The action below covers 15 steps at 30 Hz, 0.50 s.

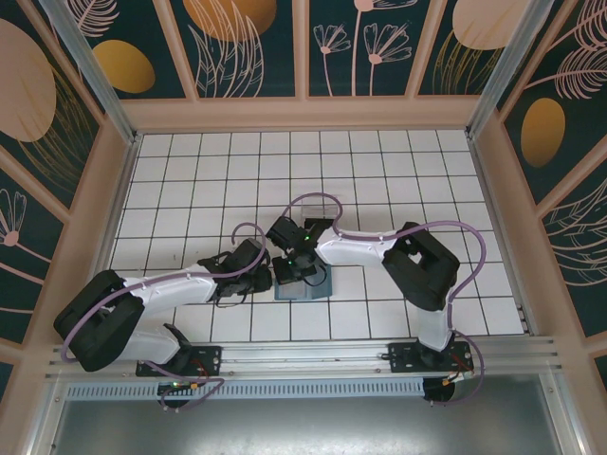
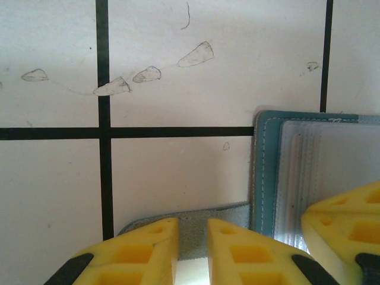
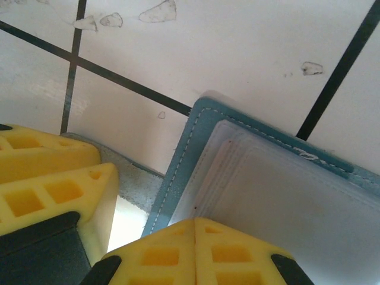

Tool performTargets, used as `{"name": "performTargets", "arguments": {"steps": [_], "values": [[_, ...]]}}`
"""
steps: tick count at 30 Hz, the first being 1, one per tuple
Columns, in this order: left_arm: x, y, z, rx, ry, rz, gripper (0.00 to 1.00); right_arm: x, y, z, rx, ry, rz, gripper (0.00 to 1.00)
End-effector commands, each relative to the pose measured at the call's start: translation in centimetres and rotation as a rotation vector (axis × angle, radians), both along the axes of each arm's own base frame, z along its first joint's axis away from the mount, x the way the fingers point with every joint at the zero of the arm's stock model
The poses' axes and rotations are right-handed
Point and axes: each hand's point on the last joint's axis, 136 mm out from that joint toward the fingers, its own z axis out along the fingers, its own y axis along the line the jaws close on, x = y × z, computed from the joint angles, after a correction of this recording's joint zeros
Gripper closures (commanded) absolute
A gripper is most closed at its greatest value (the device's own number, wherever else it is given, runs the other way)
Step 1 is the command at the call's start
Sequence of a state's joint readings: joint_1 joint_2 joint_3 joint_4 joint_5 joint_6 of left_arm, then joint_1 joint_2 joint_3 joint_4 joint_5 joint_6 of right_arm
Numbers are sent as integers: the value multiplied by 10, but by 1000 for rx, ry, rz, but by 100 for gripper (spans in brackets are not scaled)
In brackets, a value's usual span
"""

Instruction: Take the credit cards out of the card holder

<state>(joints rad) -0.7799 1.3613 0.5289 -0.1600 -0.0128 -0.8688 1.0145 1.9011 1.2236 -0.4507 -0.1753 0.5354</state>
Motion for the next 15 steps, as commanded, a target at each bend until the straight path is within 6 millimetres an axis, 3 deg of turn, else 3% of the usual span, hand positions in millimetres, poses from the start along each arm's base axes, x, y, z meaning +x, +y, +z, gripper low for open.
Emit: {"name": "performTargets", "arguments": {"steps": [1, 15], "values": [[-9, 9, -12, 40, 46, 3, 79, -3, -24, -7, -86, -12, -39, 93], [-6, 8, -12, 64, 51, -11, 79, -4, -61, 2, -152, -67, -109, 92]]}}
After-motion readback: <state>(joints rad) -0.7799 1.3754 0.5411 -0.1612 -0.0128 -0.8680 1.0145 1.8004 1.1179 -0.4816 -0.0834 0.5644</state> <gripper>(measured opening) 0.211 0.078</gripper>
